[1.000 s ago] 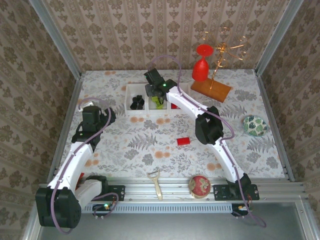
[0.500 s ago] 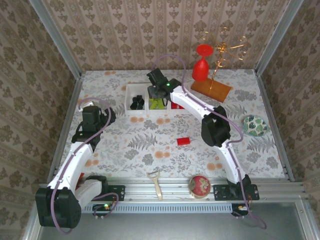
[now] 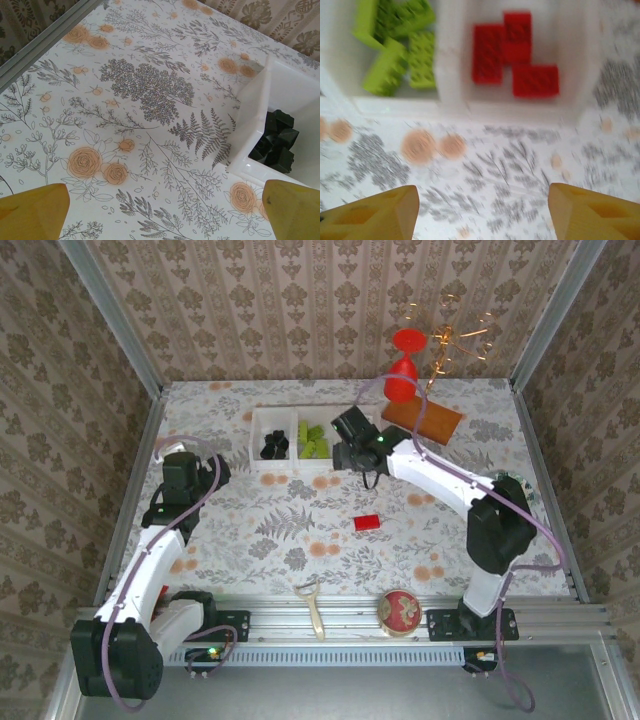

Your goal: Sort the legos into containers by color

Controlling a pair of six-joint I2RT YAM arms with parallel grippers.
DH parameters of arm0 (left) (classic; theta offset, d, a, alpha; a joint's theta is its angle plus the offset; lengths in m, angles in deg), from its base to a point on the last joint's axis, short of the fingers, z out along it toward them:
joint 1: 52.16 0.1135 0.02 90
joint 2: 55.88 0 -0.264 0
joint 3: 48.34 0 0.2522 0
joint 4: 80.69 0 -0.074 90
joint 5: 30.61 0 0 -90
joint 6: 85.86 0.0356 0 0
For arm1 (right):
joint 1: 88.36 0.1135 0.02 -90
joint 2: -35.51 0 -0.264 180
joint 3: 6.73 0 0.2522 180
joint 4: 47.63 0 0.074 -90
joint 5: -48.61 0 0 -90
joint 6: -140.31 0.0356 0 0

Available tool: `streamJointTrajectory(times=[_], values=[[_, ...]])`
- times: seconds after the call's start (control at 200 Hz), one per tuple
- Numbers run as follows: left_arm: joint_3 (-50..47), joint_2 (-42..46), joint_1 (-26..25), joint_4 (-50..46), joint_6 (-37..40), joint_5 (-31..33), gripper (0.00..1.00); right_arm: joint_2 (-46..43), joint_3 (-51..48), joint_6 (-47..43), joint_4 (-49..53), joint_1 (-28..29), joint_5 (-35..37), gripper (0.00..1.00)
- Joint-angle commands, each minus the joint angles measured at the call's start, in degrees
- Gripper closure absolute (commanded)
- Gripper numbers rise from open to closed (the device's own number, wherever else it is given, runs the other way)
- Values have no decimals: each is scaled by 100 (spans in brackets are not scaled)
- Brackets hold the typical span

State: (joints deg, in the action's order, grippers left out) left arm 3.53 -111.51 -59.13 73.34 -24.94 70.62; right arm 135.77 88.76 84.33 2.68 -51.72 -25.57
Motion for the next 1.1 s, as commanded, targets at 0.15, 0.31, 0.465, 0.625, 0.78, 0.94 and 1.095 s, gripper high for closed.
streamJointTrajectory(times=[0.15,0.31,0.465,0.625,0.78,0.94,1.095], values=[[87,-30,63,9,-184,-90,0,-649,-1299,1359,126,264,-393,25],[83,-88,63,42,-209,-175,0,-573,-1444,1597,221,469,-433,20],[50,-88,63,80,-216,-217,0,-315,-1511,1786,-49,597,-638,19],[50,-120,69,105,-227,-243,0,32,-1407,1934,-149,696,-704,16],[39,-158,73,133,-225,-252,0,229,-1371,2022,-174,711,-667,14],[39,-213,74,140,-233,-279,0,324,-1388,2194,-104,706,-602,14],[30,-230,72,165,-230,-270,0,216,-1452,2223,-16,717,-430,13]])
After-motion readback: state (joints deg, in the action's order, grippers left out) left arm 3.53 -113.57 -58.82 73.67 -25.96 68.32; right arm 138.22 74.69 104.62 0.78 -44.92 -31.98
